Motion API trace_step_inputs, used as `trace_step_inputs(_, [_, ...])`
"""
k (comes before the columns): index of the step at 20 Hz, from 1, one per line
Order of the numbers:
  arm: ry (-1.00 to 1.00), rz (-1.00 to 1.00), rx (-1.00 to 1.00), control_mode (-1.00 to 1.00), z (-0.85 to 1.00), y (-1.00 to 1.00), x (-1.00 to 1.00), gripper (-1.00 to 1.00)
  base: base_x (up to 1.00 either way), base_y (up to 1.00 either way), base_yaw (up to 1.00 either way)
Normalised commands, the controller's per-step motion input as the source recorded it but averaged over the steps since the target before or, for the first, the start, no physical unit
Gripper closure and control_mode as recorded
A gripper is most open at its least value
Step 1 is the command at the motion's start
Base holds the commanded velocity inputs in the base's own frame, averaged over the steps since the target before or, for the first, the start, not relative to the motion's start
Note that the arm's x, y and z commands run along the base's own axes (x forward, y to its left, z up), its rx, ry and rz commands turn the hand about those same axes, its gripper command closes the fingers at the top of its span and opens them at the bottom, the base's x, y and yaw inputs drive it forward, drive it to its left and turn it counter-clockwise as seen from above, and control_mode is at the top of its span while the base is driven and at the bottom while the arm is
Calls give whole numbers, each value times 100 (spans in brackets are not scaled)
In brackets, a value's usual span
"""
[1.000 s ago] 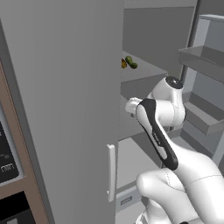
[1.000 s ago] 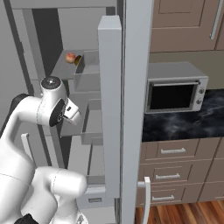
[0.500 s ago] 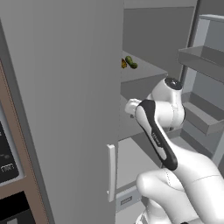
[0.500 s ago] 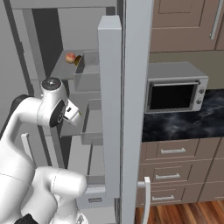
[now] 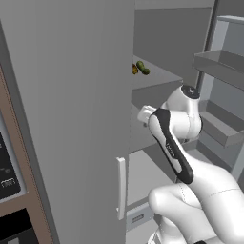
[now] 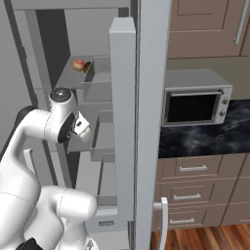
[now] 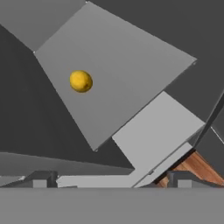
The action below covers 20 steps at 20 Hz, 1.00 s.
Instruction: Take the squash and lemon from the second highest rack and move them to the highest rack where the sweet potato and peach are located, to maximize freezer space. Close the freezer door after rearranging.
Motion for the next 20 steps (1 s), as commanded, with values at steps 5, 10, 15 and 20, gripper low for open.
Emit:
trace_step_inputs(5, [0,-12,14,-100,-3,-7,8,-100,0,0,0])
trace_step_inputs(10, [0,0,26,-100,-21,-21,13,-100,0,0,0])
trace_step_inputs(15, [0,0,7,-100,-11,2,27,-100,0,0,0])
trace_step_inputs(20, [0,0,12,-100,-8,14,32,-100,0,0,0])
